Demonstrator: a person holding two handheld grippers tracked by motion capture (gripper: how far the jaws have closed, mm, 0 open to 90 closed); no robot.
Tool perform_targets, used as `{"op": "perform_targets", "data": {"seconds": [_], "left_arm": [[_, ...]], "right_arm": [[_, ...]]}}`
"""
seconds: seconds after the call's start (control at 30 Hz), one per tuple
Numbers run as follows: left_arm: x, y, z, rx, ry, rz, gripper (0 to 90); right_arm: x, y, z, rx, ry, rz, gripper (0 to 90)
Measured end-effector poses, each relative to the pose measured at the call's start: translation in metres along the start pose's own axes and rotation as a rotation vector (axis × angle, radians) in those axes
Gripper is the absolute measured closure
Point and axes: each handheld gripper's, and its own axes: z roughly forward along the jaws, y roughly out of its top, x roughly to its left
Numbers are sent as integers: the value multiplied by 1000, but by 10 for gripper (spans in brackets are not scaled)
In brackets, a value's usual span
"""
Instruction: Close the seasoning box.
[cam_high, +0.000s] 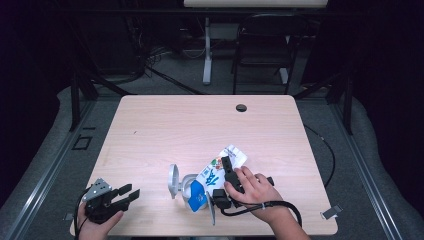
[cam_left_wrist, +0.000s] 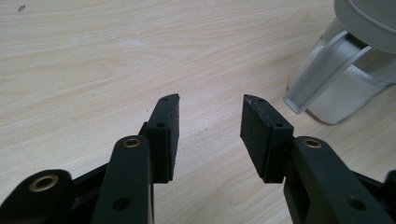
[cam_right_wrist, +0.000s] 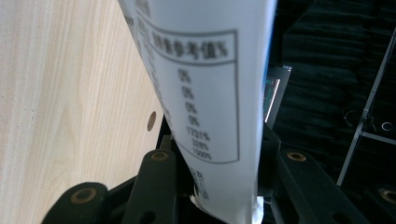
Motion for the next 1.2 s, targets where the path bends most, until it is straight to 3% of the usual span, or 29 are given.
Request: {"op": "perform_targets", "data": {"seconds": [0.2, 0.27, 0.93, 1.2], "left_arm": [[0, 0, 0, 1, 0, -2, 579], [0, 0, 0, -1, -1, -3, 579], [0, -1, 1, 1, 2, -4, 579], [0, -1, 1, 2, 3, -3, 579]], "right_arm": [[-2, 0, -1, 14, -2, -15, 694], [-1, 0, 0, -3, -2, 1, 694], [0, 0, -1, 2, -6, 1, 702], [1, 0, -1, 0, 5, 27, 709]]}}
